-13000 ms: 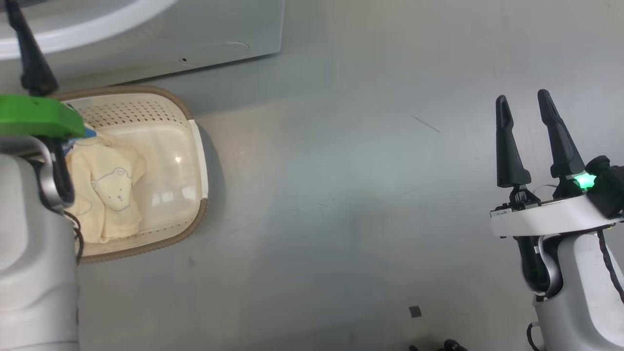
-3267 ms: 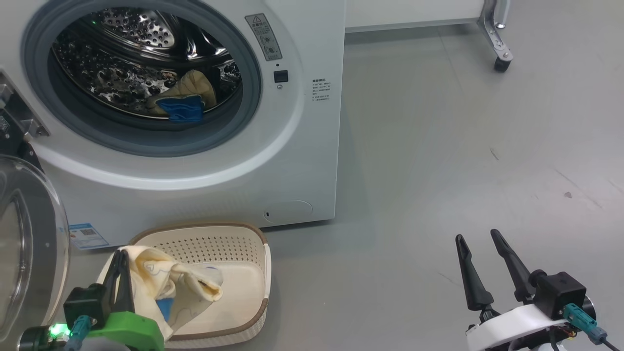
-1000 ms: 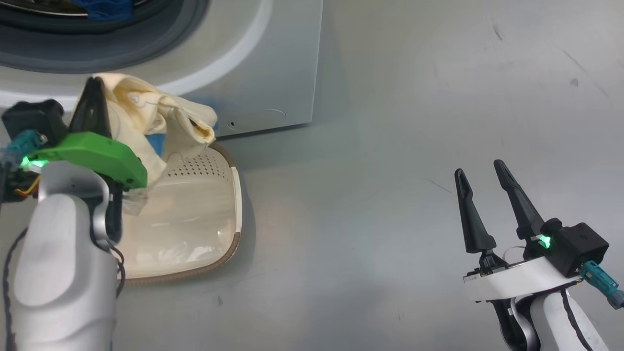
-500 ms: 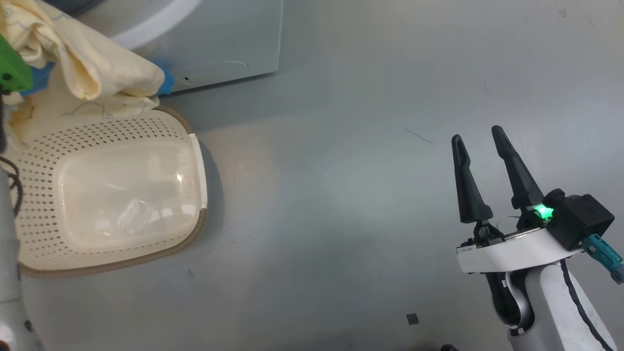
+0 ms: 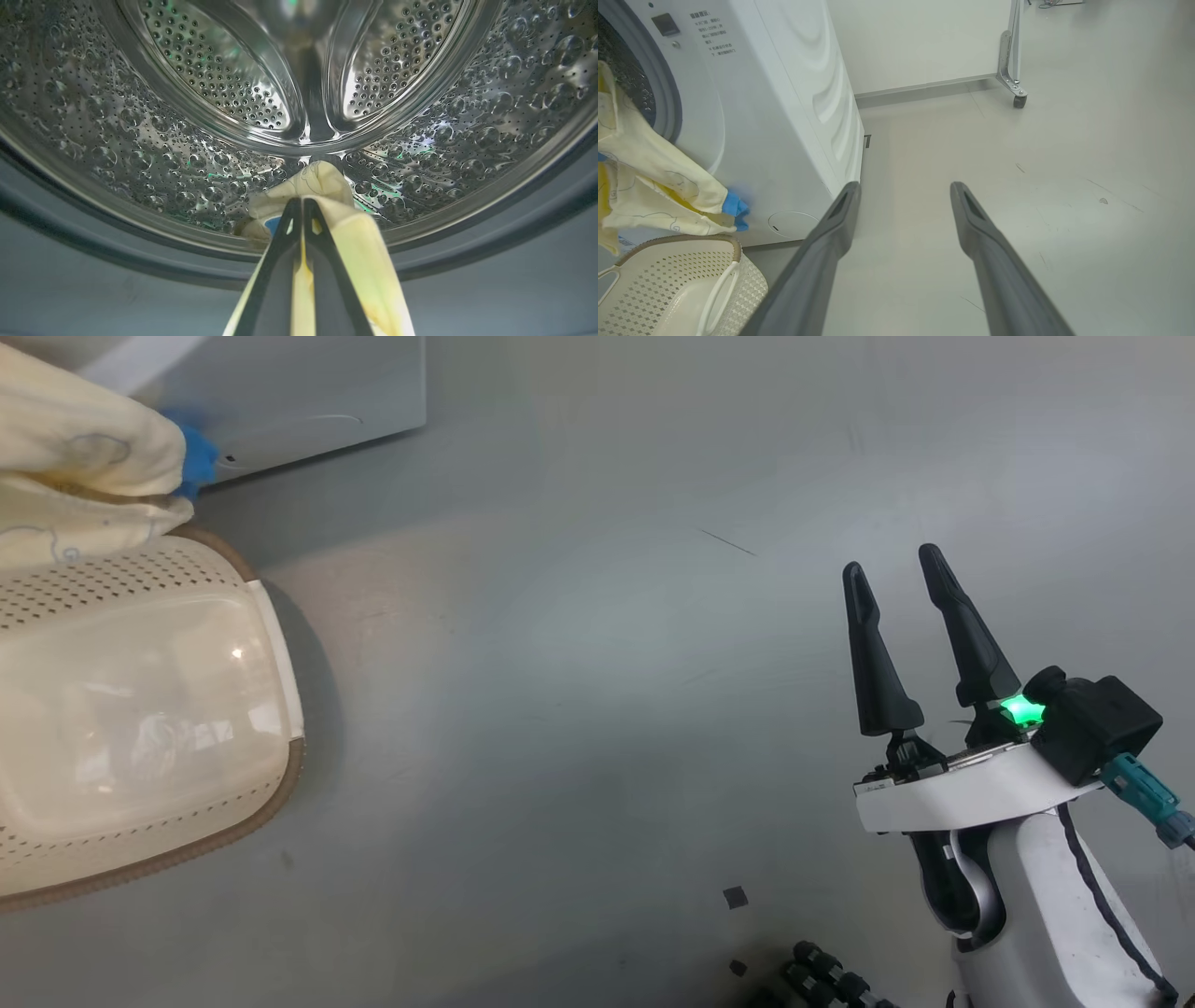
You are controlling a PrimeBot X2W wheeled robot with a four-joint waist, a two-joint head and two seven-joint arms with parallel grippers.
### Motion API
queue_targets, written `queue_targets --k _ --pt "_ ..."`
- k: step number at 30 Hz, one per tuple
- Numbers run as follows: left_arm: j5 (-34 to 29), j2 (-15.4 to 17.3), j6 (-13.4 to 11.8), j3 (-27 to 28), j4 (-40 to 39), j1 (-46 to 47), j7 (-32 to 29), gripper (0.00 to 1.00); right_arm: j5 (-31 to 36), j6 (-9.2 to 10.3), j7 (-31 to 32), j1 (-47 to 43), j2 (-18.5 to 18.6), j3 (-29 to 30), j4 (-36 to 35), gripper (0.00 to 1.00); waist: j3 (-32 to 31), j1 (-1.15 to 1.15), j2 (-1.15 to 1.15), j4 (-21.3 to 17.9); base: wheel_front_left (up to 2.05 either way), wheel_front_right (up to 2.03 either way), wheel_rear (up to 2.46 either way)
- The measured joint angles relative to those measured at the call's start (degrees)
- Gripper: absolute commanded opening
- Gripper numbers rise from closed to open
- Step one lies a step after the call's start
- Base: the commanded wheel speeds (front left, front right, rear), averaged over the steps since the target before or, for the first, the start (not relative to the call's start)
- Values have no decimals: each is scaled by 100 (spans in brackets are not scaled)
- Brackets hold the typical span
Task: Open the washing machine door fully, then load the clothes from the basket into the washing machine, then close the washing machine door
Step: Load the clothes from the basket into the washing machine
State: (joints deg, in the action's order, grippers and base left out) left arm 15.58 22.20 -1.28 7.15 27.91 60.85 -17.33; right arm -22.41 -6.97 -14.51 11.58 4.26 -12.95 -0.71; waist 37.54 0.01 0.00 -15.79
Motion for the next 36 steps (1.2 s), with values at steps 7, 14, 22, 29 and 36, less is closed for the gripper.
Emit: queue_targets --k 7,14,22,29,36 --pt "-153 301 4 -9 -76 496 -22 0 -134 -1 0 29 -59 -3 1 100 242 0 0 -265 0 0 0" --pt "-453 563 -53 -7 -299 1045 452 0 -221 -1 0 214 -87 -1 -15 100 516 0 0 -463 0 0 0" --pt "-772 661 -199 -55 -498 1514 1282 0 -290 -1 0 352 -114 -32 -37 100 778 -1 0 -628 0 0 0" --pt "-805 638 -248 -55 -259 1666 1526 0 -331 -1 0 475 -142 -37 -40 100 896 -1 0 -662 0 0 0" --pt "-627 557 -257 42 319 1506 1371 0 -353 -1 0 560 -155 -64 -25 100 896 -1 0 -629 0 0 0"
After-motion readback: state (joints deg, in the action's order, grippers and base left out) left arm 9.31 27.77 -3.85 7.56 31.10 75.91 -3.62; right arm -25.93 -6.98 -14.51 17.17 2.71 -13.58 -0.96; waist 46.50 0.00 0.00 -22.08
